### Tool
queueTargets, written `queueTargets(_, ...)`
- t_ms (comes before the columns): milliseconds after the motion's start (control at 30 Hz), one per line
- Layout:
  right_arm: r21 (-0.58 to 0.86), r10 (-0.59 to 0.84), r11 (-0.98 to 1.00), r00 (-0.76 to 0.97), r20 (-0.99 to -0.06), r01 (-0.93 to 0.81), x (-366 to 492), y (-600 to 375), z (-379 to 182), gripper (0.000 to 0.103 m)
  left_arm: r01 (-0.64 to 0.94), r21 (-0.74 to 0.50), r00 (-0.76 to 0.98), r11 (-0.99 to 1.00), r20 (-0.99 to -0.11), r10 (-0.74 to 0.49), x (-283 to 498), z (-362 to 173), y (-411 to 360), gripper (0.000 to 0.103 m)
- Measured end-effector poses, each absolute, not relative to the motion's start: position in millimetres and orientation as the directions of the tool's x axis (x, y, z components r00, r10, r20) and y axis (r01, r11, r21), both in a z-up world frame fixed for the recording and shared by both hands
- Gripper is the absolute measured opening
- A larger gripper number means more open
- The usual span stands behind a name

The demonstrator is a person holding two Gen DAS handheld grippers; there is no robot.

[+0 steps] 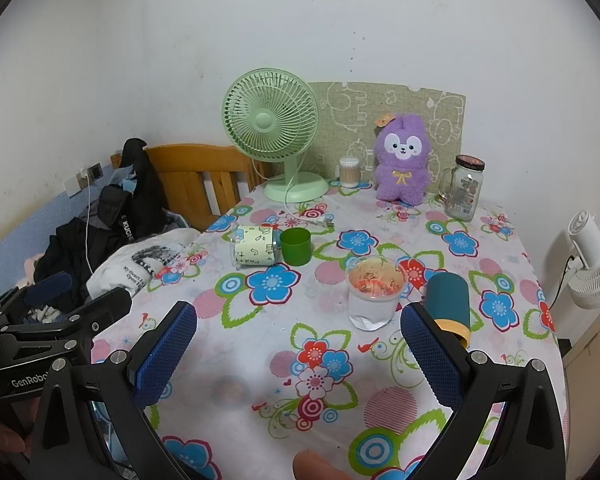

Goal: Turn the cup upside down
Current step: 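Move the right tool toward the pale green cup lying on its side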

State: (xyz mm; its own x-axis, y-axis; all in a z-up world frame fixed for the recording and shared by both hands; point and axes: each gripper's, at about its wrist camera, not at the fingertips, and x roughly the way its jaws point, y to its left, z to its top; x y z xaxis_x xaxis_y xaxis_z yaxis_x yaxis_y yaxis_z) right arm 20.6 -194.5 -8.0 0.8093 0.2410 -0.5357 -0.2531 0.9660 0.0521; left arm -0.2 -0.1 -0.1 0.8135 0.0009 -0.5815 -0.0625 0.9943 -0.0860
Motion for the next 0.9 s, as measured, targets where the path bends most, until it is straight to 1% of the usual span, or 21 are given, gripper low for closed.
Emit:
queueTargets(433, 0.058, 0.242, 0.966, 0.803, -0.544, -0.252, 23, -197, -13, 0.103, -0.064, -0.088, 0.809, 0.994, -0.588, 0.0, -1, -5, 1, 0.103)
queueTargets(633, 0.051, 0.233, 0.967, 0.792, -0.564, -0.249, 28, -198, -20, 0.103, -0.079, -0.096, 0.795, 0.992, -0.607, 0.005, -3, -21, 4, 0.103)
queueTargets(900, 0.041, 0.223, 0.968, 0.774, -0.592, -0.248, 41, -198, -28, 0.103, -0.093, -0.107, 0.775, 0.99, -0.633, 0.004, 4, -27, 10, 0.103)
